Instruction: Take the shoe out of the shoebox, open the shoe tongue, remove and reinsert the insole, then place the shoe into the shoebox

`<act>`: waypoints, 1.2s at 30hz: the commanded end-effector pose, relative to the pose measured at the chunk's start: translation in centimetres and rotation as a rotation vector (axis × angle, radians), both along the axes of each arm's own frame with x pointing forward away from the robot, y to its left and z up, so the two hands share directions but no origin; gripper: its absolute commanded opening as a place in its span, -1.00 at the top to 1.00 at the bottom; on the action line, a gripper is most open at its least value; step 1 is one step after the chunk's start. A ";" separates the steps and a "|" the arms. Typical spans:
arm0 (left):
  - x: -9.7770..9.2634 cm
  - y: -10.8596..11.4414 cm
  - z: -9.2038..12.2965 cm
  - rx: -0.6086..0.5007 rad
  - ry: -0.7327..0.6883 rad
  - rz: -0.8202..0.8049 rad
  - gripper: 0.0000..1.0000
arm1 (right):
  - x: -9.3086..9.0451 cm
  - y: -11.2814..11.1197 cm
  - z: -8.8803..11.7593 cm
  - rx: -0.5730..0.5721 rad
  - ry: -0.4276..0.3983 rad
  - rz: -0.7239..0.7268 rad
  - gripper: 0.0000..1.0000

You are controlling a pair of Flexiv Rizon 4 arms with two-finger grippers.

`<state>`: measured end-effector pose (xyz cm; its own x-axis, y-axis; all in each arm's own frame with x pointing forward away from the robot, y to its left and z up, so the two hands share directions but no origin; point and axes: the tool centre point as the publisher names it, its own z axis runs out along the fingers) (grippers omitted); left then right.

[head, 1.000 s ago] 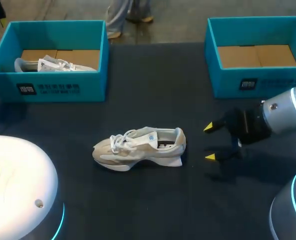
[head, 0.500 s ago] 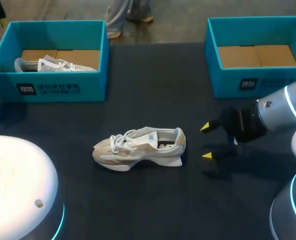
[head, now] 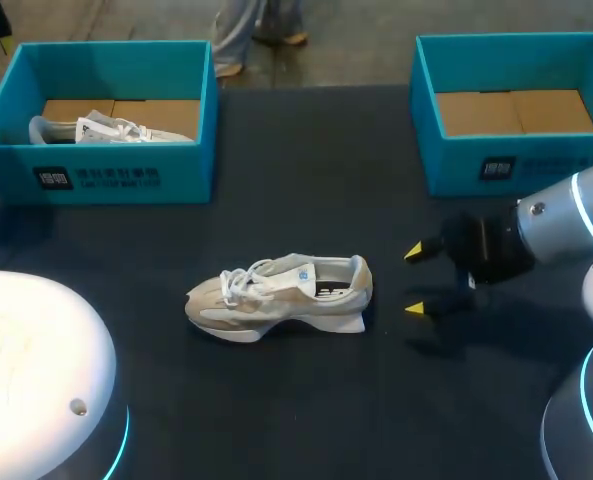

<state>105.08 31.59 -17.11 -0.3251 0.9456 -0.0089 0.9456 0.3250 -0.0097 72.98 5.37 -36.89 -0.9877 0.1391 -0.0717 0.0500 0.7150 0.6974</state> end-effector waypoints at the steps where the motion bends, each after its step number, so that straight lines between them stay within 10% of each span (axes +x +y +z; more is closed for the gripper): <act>1: -0.1 0.0 0.0 0.003 -0.001 -0.001 -1.00 | -0.3 0.1 -0.1 0.005 -0.018 -0.042 -1.00; 36: -0.1 0.0 0.0 0.003 -0.001 -0.001 -1.00 | 2.2 6.5 -3.8 0.145 0.018 0.023 -1.00</act>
<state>105.08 31.59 -17.11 -0.3252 0.9456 -0.0088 0.9456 0.3251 -0.0097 75.14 10.84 -39.66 -0.9918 0.1241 -0.0316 0.0527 0.6202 0.7827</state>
